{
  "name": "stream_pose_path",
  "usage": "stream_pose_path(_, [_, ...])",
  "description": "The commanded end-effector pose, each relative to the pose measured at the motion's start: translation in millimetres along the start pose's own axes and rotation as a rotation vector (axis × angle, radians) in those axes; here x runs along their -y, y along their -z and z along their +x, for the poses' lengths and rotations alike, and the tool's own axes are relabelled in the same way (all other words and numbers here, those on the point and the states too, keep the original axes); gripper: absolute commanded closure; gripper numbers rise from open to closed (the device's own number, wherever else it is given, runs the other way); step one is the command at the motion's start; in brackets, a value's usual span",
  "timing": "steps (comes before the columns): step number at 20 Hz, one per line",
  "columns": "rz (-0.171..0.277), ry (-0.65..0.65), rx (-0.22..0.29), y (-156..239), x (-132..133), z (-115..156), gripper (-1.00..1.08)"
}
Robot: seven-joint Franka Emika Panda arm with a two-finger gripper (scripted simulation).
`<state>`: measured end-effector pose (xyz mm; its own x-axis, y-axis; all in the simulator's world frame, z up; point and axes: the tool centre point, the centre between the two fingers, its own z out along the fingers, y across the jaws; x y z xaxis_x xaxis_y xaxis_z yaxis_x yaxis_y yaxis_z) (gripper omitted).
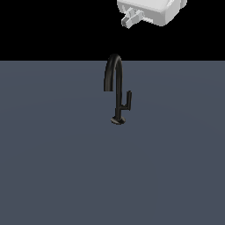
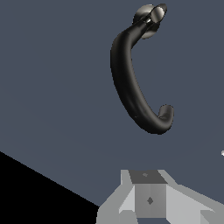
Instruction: Turn on the faucet by rotating a designated handle.
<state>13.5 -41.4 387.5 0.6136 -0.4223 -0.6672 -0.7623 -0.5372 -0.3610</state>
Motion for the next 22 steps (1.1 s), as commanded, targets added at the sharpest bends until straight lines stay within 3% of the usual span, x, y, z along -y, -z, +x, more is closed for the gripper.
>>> stream_pose_path(1, [0.048, -0.049, 0.042, -1.7, 2.0, 20.1, 1.08])
stream_pose_path(12, [0.285, -0.292, 0.244, -22.4, -0.6, 116.0, 1.08])
stream_pose_path(22, [0.516, -0.533, 0.440, -64.3, -17.2, 201.1, 1.08])
